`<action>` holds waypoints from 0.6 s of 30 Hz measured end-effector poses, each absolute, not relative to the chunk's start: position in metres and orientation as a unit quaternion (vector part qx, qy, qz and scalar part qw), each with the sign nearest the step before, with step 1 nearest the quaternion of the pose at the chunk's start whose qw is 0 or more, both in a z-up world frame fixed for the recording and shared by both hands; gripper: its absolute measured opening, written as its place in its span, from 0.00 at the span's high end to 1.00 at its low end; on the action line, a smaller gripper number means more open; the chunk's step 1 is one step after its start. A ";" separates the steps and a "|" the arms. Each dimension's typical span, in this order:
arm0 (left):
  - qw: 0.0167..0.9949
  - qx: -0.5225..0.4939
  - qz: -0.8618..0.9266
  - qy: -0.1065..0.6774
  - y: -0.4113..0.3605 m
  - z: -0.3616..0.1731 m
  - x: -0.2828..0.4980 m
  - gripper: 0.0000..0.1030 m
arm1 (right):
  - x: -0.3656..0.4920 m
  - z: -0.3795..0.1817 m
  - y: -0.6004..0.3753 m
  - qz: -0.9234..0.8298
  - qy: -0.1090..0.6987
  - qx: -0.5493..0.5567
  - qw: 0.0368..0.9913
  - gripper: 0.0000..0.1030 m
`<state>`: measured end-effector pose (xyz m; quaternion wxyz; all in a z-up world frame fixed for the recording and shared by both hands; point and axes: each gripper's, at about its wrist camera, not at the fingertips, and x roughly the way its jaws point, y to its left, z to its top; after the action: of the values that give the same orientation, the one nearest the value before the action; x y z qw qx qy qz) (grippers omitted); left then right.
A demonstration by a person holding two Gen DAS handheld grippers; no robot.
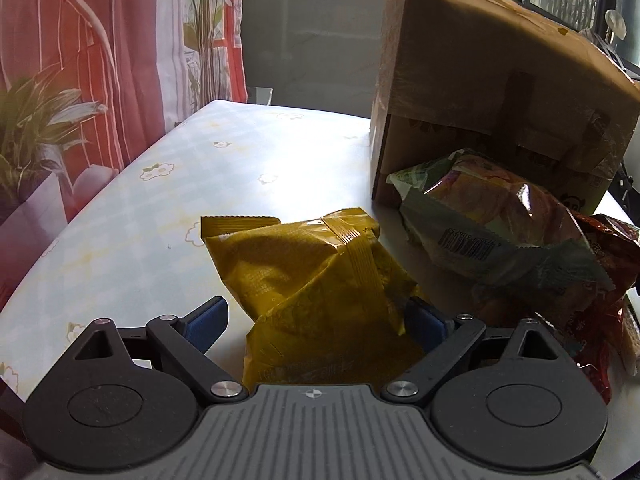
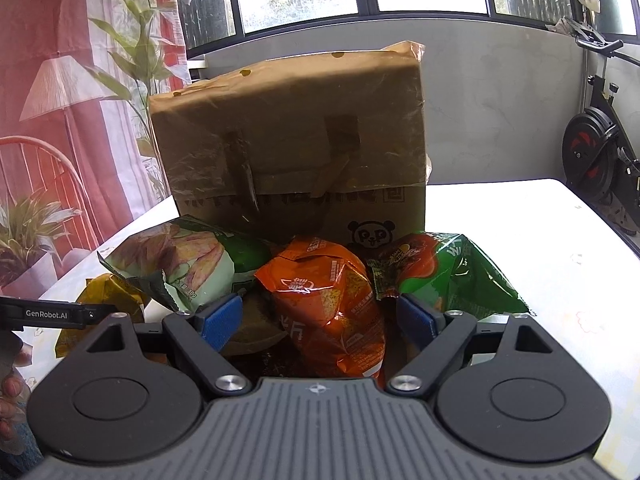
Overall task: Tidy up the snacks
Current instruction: 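Grasp the yellow snack bag with the left tool while the right tool approaches the orange bag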
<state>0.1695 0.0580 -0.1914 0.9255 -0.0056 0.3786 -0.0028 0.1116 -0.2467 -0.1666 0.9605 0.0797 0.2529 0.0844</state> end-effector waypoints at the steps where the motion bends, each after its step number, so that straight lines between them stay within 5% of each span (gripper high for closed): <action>1: 0.922 -0.004 0.011 0.387 0.061 -0.195 0.172 0.07 | 0.112 -0.167 -0.247 0.085 0.253 0.079 0.960 0.16; 18: 0.922 -0.174 0.018 0.345 0.117 -0.190 0.172 0.10 | 0.114 -0.167 -0.240 0.087 0.256 0.069 0.960 0.16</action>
<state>0.1721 0.1174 -0.1898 0.9222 -0.1736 0.3450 0.0176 0.1135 -0.2402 -0.1673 0.9603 0.0690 0.2559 0.0871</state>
